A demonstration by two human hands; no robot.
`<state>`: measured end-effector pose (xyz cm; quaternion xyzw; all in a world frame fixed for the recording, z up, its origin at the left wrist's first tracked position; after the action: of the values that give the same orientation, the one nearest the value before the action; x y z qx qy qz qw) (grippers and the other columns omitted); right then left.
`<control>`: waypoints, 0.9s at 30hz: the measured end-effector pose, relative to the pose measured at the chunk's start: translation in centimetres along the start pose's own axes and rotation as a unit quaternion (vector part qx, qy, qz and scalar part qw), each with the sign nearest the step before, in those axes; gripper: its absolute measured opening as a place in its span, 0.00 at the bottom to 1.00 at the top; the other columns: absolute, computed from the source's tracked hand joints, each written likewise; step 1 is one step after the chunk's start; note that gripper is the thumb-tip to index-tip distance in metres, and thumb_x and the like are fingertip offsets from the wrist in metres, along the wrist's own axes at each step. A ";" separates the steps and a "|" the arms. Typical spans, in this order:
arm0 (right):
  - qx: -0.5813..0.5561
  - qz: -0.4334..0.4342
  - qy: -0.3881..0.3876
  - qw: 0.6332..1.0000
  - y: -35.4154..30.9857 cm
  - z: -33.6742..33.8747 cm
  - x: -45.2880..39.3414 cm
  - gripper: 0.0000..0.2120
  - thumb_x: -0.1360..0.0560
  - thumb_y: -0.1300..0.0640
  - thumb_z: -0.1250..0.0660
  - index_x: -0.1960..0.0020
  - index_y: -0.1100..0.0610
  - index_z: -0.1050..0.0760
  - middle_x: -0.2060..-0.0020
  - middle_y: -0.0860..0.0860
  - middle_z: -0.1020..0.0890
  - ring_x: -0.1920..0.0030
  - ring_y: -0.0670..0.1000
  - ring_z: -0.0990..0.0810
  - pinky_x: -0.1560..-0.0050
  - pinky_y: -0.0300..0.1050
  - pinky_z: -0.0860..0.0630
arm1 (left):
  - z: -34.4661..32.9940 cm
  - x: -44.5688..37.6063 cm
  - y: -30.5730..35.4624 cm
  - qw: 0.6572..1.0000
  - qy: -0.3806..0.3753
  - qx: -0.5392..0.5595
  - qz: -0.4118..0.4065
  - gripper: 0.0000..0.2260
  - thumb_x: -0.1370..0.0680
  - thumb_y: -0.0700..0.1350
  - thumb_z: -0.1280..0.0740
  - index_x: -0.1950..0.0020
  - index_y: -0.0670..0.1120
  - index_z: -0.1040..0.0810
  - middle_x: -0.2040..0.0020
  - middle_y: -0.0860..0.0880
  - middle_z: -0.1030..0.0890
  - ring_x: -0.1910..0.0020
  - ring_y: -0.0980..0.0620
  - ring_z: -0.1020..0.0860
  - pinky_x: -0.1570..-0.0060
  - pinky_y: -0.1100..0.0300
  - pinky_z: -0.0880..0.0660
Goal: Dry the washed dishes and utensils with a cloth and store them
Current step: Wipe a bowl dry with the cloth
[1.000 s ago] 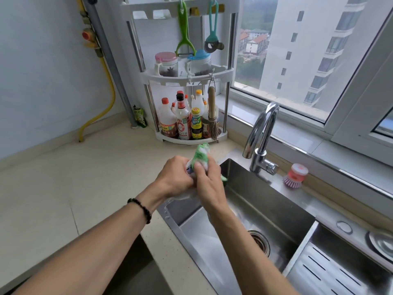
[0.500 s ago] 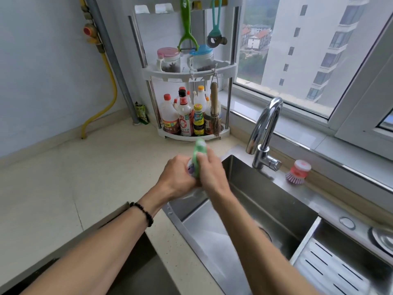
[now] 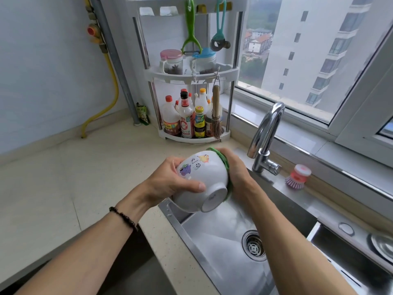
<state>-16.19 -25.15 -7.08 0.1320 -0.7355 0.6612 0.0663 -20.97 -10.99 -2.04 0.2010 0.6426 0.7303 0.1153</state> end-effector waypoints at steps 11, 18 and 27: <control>0.168 0.193 0.058 0.965 -4.6 -0.6 0.8 0.15 0.29 0.42 0.36 0.59 0.55 0.23 0.62 0.53 0.18 0.64 0.53 0.20 0.61 0.51 0.22 | -0.8 -1.7 0.4 0.976 0.034 -0.209 0.045 0.15 0.37 0.36 0.18 0.53 0.43 0.16 0.57 0.46 0.14 0.57 0.46 0.16 0.57 0.53 0.18; -0.013 0.006 0.079 0.997 0.3 -0.8 1.0 0.19 0.22 0.41 0.42 0.51 0.55 0.22 0.59 0.54 0.18 0.61 0.52 0.21 0.57 0.49 0.25 | -1.1 -2.3 0.8 0.958 0.095 -0.272 -0.009 0.12 0.37 0.38 0.19 0.57 0.45 0.16 0.61 0.48 0.15 0.64 0.51 0.16 0.63 0.53 0.17; 0.039 0.048 0.059 0.996 0.4 -1.9 0.7 0.24 0.24 0.37 0.44 0.41 0.52 0.23 0.50 0.54 0.18 0.50 0.54 0.19 0.42 0.55 0.23 | -0.2 -2.2 0.2 0.959 0.113 -0.261 -0.009 0.10 0.36 0.38 0.20 0.58 0.45 0.17 0.62 0.48 0.15 0.64 0.49 0.16 0.63 0.52 0.17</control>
<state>-17.16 -23.32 -7.04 0.0598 -0.7098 0.6981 0.0731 -19.03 -12.11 -2.14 0.0740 0.4404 0.8894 0.0973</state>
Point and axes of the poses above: each hand's wrist, its own x-axis away from the middle knuckle, its own z-axis out of the back of the hand, y = z × x, the point moved 8 cm from there along -x, towards the middle knuckle
